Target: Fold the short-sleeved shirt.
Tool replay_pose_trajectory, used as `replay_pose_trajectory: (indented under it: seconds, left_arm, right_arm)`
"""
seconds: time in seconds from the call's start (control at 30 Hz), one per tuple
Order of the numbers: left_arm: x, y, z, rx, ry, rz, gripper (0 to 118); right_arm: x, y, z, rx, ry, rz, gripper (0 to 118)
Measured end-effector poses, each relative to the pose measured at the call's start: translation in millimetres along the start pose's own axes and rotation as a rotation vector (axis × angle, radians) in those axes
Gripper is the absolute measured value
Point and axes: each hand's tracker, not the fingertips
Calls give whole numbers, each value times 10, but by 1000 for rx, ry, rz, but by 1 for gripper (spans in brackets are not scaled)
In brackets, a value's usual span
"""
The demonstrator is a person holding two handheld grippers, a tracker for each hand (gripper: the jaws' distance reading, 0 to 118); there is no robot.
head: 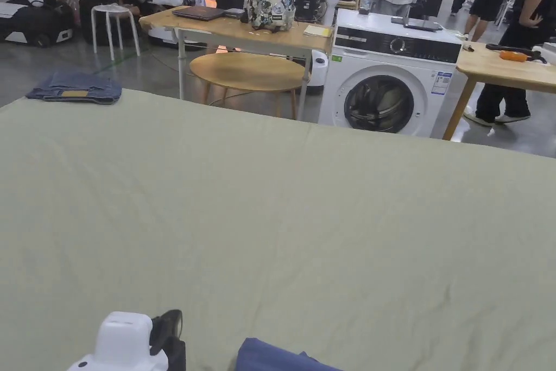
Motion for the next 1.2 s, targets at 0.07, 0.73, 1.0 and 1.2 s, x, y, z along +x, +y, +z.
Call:
replay_pose_trajectory:
  seconds: [0.07,0.73,1.0,1.2]
  left_arm:
    - [-57,-57,-64,-86,-32,26,0]
    - [-361,-467,-1432,-803,-705,500,74]
    - [-275,-756,-1557,-767,-739,623,21]
    - [-293,-731,-1478,-747,-752,657,13]
  right_arm:
    - [-5,39,-33,-7,-4,-2,0]
    - [153,20,-102,-39,36,-39,0]
    - [175,-11,-88,-35,45,-46,0]
    - [142,-10,-44,-27,44,-21,0]
